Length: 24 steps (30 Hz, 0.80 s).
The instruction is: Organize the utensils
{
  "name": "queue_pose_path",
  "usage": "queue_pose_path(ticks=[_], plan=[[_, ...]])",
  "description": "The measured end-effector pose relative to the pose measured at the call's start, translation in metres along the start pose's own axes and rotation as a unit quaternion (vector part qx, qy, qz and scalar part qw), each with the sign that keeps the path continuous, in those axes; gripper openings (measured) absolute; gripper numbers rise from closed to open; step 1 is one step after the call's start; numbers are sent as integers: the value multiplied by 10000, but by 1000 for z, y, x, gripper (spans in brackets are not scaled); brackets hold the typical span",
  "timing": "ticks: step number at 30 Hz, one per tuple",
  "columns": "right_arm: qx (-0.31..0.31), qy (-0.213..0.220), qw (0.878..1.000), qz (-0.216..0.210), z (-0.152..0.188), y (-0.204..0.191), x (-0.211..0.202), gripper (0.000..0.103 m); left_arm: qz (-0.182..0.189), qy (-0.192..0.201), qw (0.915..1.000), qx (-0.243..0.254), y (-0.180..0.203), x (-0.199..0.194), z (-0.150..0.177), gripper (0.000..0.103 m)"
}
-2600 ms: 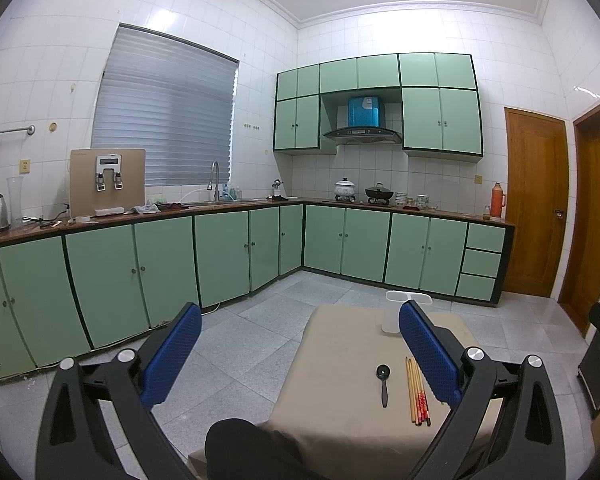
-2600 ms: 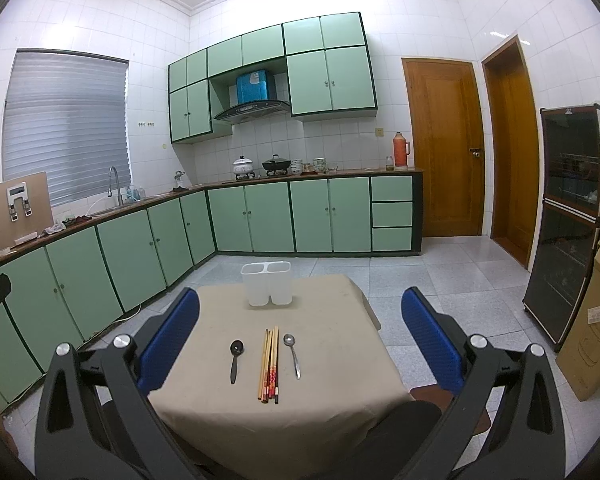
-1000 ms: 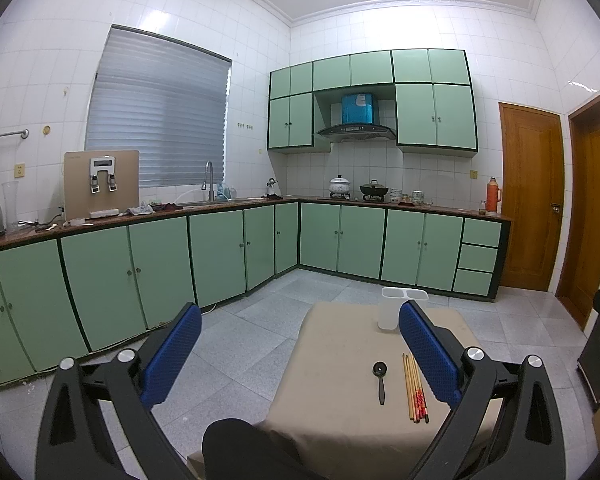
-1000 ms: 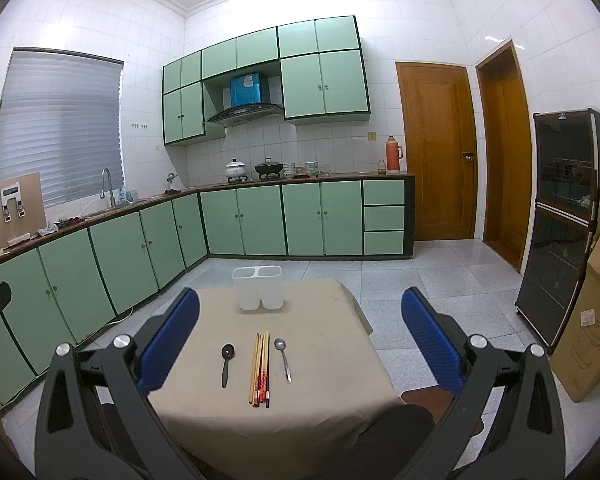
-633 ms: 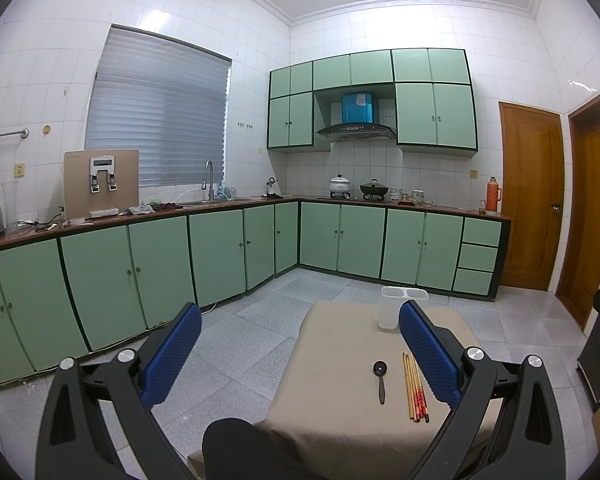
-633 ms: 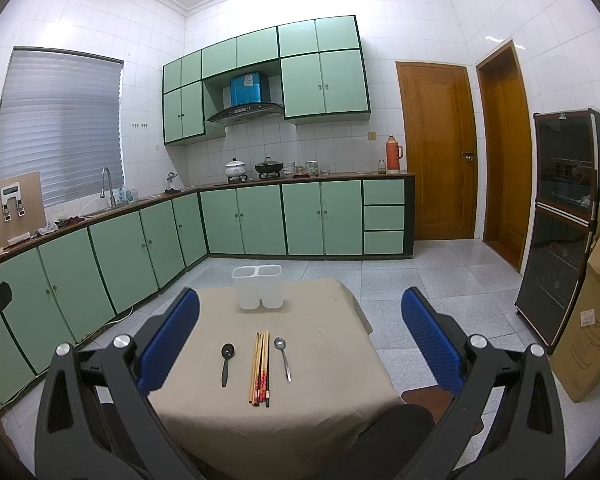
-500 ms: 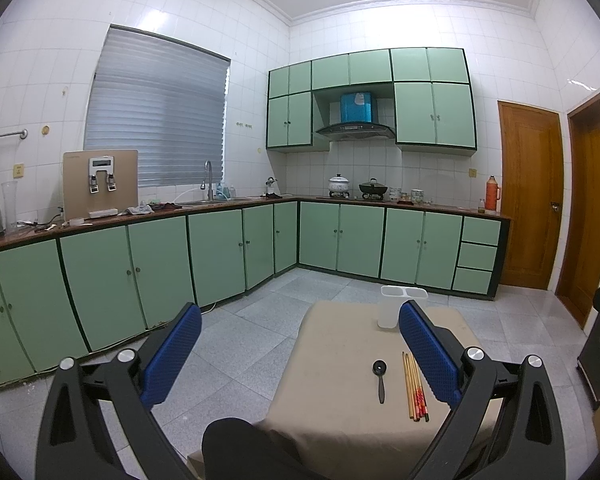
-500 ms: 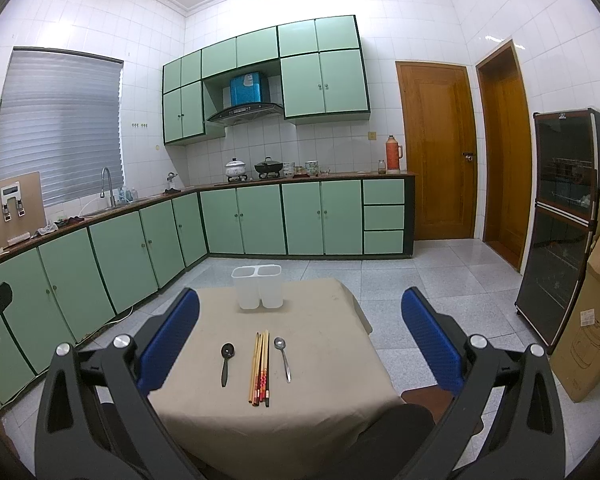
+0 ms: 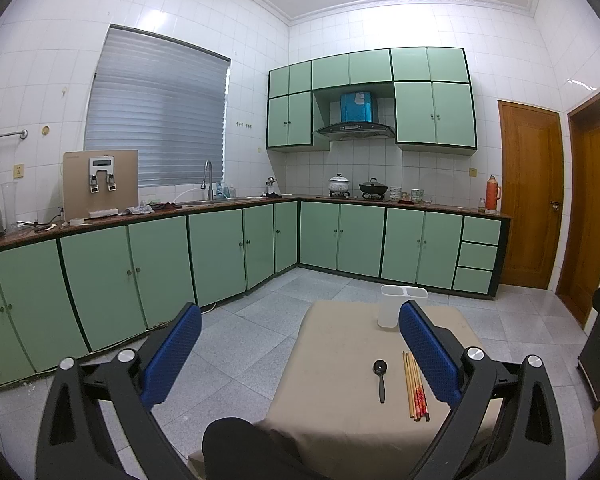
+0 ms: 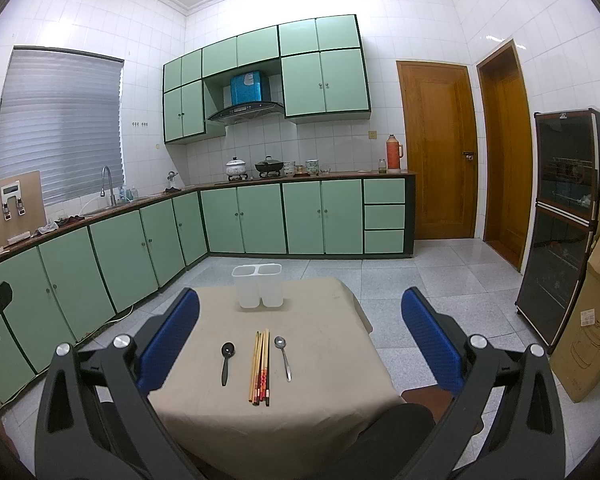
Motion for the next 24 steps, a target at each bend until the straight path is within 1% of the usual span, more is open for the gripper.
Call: queue_pose_path(ticks=[3, 4, 5, 6, 7, 10, 11, 12, 13, 14, 15, 17, 18, 21, 23, 24], plan=[[-41, -23, 10000, 6, 4, 2, 6, 98, 96, -84, 9999, 61, 6, 7, 4, 97], [-71, -37, 10000, 14, 7, 5, 13, 98, 201, -222, 9995, 130, 12, 18, 10, 97], [-100, -147, 9998, 42, 11, 9, 24, 98, 313, -400, 9985, 209, 19, 30, 16, 97], [-121, -292, 9995, 36, 16, 14, 37, 98, 446, -658, 9963, 327, 27, 47, 24, 97], [-134, -467, 9988, 18, 25, 19, 54, 98, 541, -817, 9943, 410, 34, 58, 30, 97], [-74, -998, 9950, -69, 47, 37, 98, 98, 680, -1277, 9860, 828, 63, 100, 59, 97], [-70, -1148, 9933, -106, 55, 41, 112, 97, 792, -1420, 9826, 899, 73, 114, 68, 97], [-82, -1287, 9916, -111, 63, 44, 125, 93, 935, -1656, 9770, 969, 84, 132, 81, 97], [-105, -1491, 9887, -129, 74, 48, 143, 88, 1014, -1787, 9734, 1015, 93, 144, 88, 97], [-102, -1665, 9858, -177, 81, 51, 157, 72, 1068, -1862, 9708, 1075, 102, 155, 96, 97], [-62, -1848, 9824, -263, 89, 53, 171, 62, 1074, -1986, 9669, 1190, 114, 172, 109, 97], [84, -2192, 9746, -449, 108, 61, 201, 56, 1238, -2323, 9566, 1253, 130, 198, 127, 97], [130, -2338, 9707, -532, 117, 63, 215, 52, 1380, -2584, 9479, 1254, 141, 215, 139, 97], [201, -2740, 9588, -728, 140, 65, 252, 51, 1447, -2874, 9372, 1345, 166, 244, 163, 96], [232, -2928, 9526, -787, 152, 66, 270, 51, 1444, -2976, 9332, 1405, 178, 259, 175, 94], [225, -3019, 9495, -818, 158, 65, 279, 51, 1440, -3071, 9295, 1447, 186, 268, 184, 92]])
Point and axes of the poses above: each gripper's, at about its wrist camera, not at the fingertips, and x roughly the way its jaws point, y to its right, z to its underside, the point moved 1 cm from there along x, roughly the way its jaws point, and after that the axes turned 14 degrees about -z, right-handed, at the moved point
